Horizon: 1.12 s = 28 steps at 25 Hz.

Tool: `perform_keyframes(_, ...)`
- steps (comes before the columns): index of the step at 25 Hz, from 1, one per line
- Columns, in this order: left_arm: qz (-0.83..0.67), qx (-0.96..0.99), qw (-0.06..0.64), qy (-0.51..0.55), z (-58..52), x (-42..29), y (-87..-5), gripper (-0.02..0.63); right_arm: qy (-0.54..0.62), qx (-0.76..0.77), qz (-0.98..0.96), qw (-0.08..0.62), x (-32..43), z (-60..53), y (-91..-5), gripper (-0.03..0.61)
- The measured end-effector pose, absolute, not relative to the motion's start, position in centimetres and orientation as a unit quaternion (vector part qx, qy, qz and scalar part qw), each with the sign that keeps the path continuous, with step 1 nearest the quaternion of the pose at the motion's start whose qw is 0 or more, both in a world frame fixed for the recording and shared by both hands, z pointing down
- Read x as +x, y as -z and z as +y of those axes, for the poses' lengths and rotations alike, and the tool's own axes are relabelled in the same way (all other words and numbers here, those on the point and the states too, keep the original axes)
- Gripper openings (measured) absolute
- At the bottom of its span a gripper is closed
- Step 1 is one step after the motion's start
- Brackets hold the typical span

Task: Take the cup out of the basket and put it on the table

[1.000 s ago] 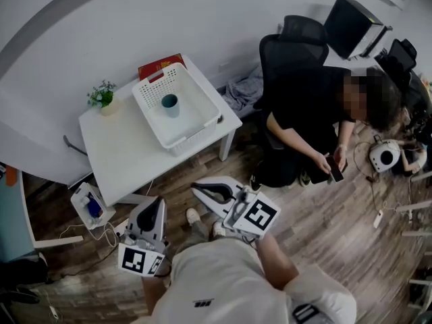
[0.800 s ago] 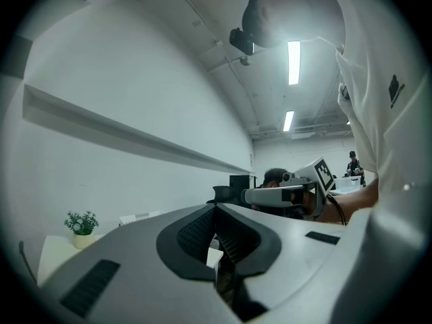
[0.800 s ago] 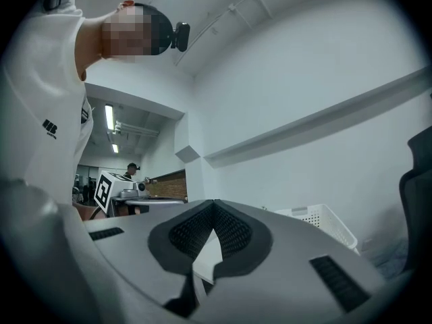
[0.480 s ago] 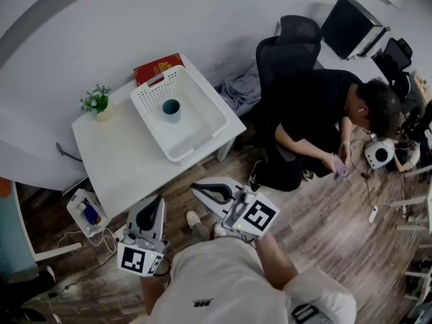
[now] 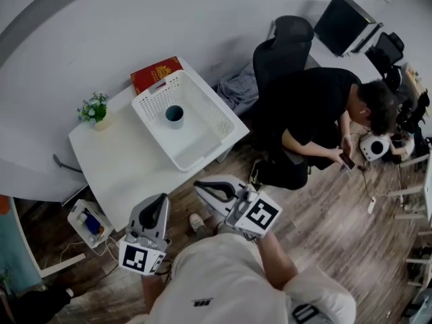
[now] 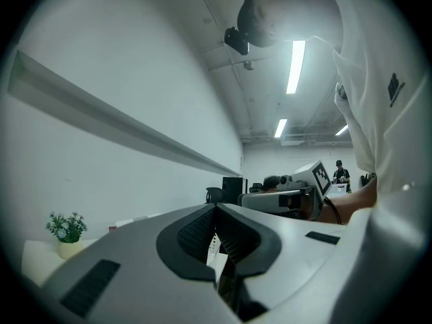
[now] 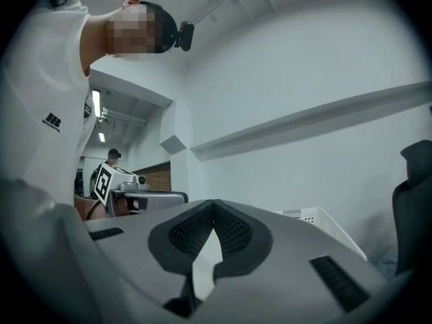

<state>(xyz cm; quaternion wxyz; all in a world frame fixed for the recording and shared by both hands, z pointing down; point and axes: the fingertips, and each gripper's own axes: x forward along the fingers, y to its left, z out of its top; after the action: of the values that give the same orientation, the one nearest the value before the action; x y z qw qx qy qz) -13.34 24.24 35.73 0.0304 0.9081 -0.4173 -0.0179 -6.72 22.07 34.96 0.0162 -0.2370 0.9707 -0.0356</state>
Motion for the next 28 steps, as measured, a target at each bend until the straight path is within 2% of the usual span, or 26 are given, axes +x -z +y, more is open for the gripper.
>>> perform_keyframes(12,-0.405,0.913,0.046,0.019,20.4,-14.2,-36.5,0.009,0.038,-0.249,0.968,-0.004,-7.4,18.5,-35.5,0.012)
perform_keyframes(28,-0.447,0.893,0.053,-0.002,13.2,-12.4,-37.1,0.009,0.036,-0.182,0.982,-0.02,-5.8,11.3,-36.5,0.012)
